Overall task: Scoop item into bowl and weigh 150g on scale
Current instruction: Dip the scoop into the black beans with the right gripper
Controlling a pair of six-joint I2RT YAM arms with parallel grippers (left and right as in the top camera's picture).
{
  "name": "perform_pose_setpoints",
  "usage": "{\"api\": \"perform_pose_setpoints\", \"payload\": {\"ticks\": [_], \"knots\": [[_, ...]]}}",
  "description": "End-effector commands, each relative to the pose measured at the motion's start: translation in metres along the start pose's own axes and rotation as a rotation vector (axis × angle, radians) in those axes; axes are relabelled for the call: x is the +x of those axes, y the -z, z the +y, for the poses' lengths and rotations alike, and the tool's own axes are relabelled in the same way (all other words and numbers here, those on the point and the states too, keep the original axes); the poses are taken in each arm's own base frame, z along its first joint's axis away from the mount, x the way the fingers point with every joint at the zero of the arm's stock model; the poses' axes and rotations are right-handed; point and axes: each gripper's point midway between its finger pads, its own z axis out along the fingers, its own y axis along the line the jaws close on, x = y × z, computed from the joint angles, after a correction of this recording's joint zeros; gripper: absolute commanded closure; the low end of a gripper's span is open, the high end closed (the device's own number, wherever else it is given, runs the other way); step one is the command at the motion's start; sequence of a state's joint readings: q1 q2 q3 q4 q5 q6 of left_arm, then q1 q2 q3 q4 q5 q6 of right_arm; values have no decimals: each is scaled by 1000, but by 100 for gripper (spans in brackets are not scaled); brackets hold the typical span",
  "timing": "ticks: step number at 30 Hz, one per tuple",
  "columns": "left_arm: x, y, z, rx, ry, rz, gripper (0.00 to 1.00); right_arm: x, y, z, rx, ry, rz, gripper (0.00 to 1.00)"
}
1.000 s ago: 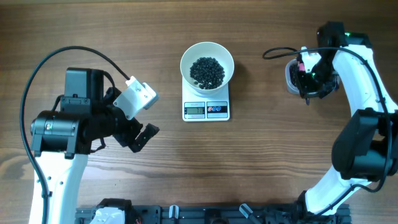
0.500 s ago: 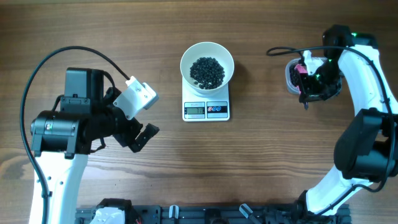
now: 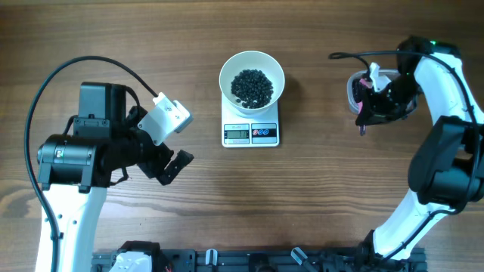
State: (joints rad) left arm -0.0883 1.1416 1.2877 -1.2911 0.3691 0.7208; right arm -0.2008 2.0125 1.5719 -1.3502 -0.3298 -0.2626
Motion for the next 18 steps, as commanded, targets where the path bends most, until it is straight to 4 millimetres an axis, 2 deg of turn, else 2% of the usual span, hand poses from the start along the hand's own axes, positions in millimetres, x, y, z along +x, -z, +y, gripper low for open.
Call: {"api": "perform_pose_setpoints", "payload": {"ticks": [1,10,18], "knots": [[-3,4,-2,6,4,-25,0,-6,3,2,-139,-26,-42,96],[-3,4,-2,6,4,-25,0,0,21,-12,-269,-36,-110,96],[-3,4,-2,6,4,-25,0,-2,32,-15,-346,-14,-178,96]]}}
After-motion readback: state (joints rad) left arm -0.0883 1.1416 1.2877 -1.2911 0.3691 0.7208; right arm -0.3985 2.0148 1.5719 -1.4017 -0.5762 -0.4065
